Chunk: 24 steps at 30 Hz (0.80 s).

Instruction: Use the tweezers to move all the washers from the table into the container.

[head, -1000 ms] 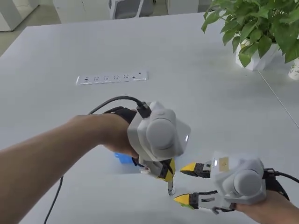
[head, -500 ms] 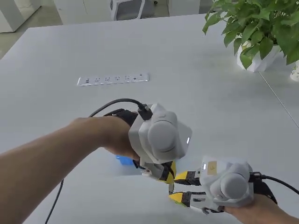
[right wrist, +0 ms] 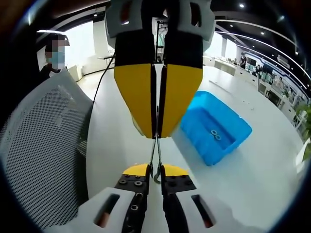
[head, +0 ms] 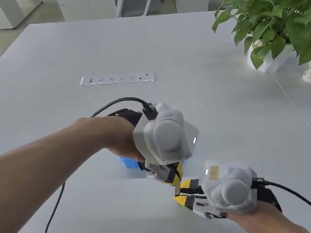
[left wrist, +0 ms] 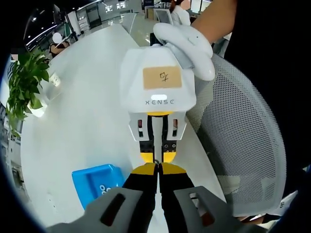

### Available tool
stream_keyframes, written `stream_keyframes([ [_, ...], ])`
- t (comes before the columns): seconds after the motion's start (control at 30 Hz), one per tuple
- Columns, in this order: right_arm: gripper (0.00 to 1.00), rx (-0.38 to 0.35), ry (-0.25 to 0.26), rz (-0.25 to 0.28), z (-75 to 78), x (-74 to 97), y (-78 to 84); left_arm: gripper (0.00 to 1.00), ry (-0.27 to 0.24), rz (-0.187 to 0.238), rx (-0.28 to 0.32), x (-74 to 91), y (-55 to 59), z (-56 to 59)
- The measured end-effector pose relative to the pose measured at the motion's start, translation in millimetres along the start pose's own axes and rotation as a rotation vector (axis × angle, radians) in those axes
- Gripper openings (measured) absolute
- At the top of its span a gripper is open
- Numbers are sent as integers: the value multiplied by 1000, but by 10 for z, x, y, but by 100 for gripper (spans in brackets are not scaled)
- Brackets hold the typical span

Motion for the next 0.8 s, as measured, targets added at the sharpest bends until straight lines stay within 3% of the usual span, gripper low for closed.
stream_keyframes([
  [0.8,6,3,0,-2,2,-1,10,7,-6,3,-7,-3,4,-15],
])
Point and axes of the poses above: the centre of the closed fingertips' face, and the gripper's own axes: x roughly backward along the fingers, z roughly to its right, y roughly out of its underside, the point moved 3 cm from there along x, roughly backward along the fingers, and after that the axes turned 6 degrees about z, right-handed, at the moved point
